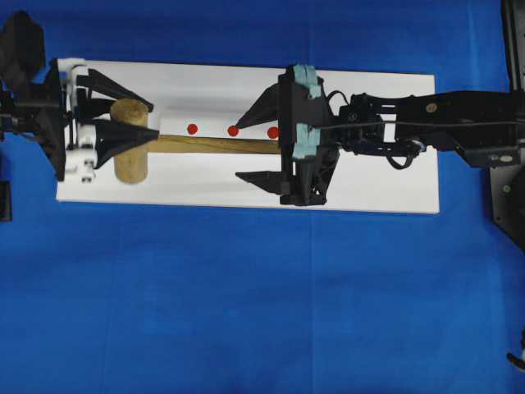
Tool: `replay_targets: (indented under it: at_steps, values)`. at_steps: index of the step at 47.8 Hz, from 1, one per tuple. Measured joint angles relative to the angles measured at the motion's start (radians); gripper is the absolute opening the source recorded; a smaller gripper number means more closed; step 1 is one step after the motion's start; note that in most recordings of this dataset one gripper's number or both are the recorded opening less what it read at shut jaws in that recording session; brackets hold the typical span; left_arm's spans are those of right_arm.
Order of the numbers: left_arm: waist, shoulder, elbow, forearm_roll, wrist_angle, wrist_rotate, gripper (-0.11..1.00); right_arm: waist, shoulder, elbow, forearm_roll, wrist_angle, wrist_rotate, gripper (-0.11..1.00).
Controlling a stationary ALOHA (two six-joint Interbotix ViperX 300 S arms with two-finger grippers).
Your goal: Hit the mark with a hammer.
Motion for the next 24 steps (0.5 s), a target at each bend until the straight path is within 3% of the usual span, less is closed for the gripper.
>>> replay_targets:
  at_steps: [6,11,17,24]
  values:
    - [0.003,-0.012,0.0,0.0,0.041,-0.278,0.45,0.005,0.0,-0.008,-0.026,-0.002,0.002,0.87]
    - [0.003,-0.02,-0.002,0.0,0.074,-0.454,0.45,0.005,0.0,-0.009,-0.052,-0.003,0.002,0.87]
    - [0.002,-0.032,0.005,0.002,0.109,-0.6,0.45,0.006,0.0,-0.009,-0.086,-0.002,0.0,0.87]
    - [-0.009,-0.051,0.014,0.002,0.115,-0.657,0.45,0.006,0.003,-0.012,-0.13,-0.003,0.0,0.87]
